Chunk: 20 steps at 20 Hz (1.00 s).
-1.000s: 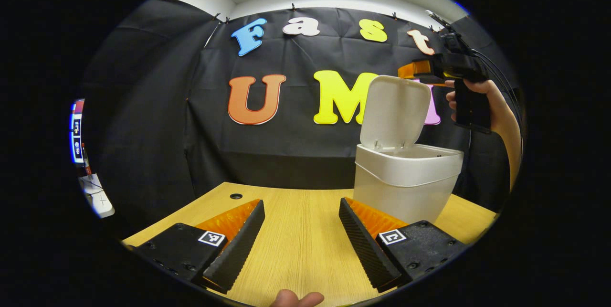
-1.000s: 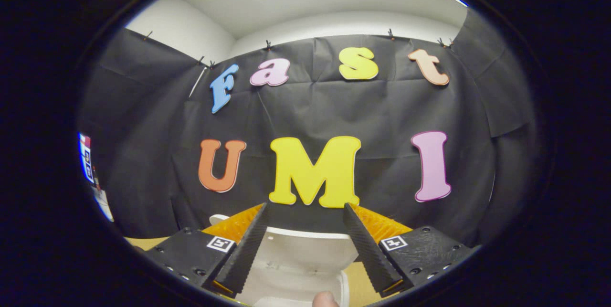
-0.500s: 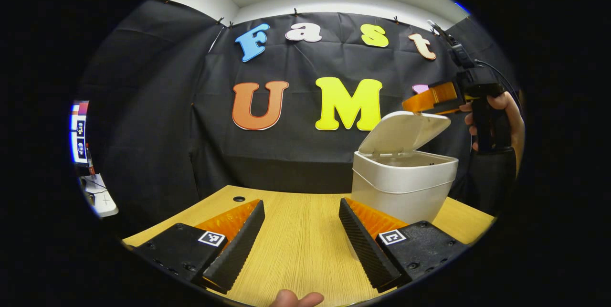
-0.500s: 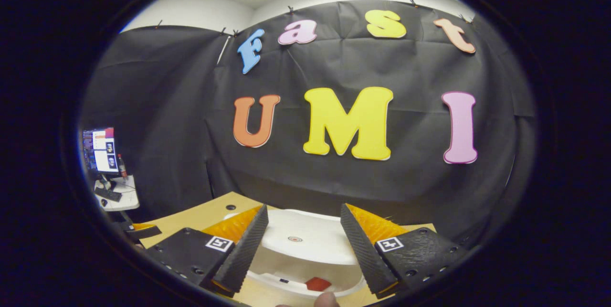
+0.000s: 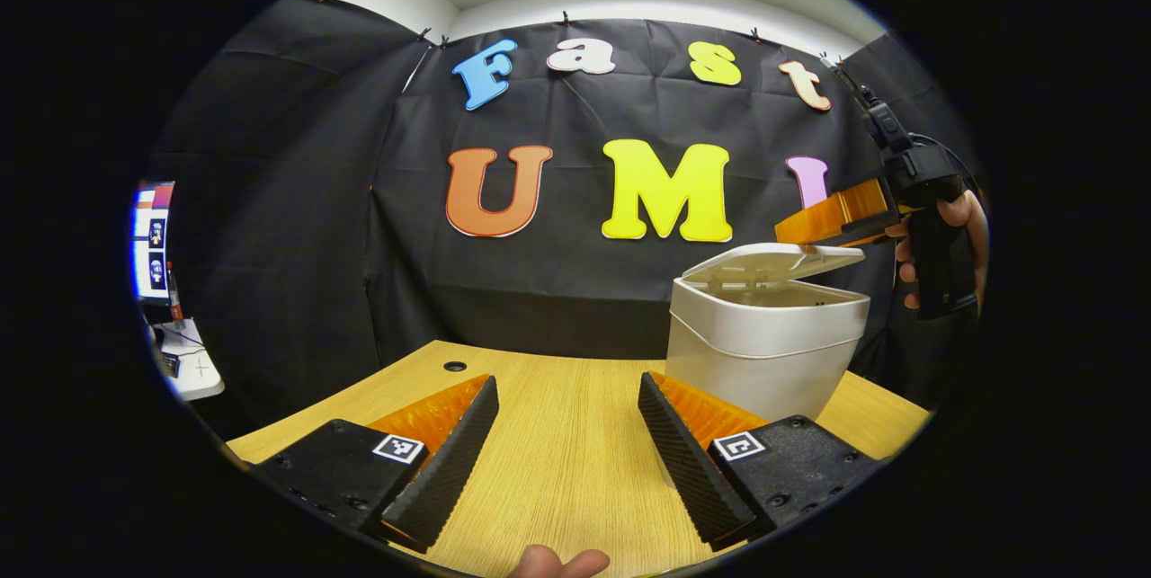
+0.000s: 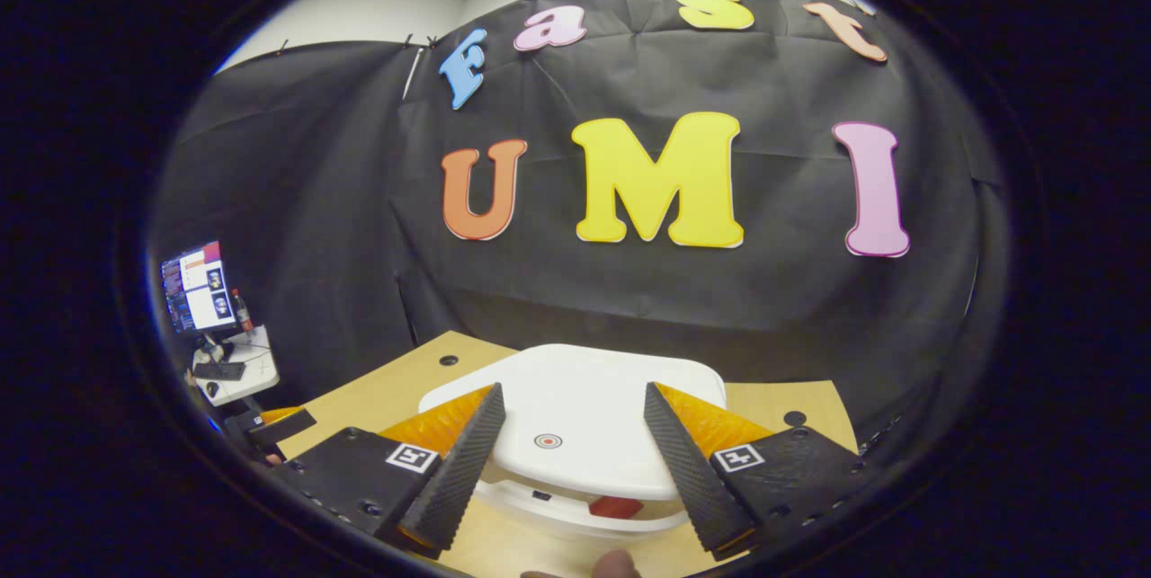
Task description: Press the lid of the desktop garbage bin to open it, pick up the crumpled paper on the desktop and throw it into the bin, then pick up the pop can on the desktop and drop it into the bin, and finally close the garbage bin lid.
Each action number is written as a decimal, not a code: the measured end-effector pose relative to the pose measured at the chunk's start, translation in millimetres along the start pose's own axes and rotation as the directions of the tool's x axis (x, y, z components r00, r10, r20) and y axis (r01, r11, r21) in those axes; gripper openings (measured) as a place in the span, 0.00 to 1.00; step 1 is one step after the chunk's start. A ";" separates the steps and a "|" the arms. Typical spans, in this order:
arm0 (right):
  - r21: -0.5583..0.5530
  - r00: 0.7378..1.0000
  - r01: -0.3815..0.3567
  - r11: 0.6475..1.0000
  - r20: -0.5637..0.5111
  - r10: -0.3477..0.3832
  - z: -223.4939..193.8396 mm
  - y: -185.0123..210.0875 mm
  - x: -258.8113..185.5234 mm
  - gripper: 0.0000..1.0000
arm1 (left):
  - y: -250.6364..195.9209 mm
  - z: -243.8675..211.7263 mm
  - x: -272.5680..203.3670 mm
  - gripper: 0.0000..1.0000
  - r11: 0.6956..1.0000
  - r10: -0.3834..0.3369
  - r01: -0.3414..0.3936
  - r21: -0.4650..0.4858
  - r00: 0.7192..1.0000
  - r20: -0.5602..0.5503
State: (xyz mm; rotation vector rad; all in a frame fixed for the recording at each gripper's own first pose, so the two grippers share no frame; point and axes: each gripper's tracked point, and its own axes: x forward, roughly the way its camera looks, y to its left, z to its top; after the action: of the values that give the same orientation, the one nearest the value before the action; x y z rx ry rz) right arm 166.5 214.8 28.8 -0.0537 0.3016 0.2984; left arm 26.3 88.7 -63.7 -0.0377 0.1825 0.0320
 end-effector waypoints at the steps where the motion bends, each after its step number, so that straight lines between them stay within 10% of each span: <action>1: -0.010 1.000 0.003 1.000 0.001 -0.003 -2.4 -0.3 -1.5 0.96 | -3.4 -0.8 1.0 1.00 1.000 -0.007 0.007 0.003 1.000 -0.003; 20: -0.017 0.999 0.031 0.999 0.010 -0.031 -38.9 -5.7 -1.3 0.99 | -35.7 -22.8 13.1 1.00 0.998 -0.056 0.057 0.024 0.998 -0.021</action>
State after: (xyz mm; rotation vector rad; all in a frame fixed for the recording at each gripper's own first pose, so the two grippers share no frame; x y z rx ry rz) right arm 155.9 205.3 -7.8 -0.0736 0.2879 0.2701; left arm 36.3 52.4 -87.3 -0.0190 0.2023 -0.0269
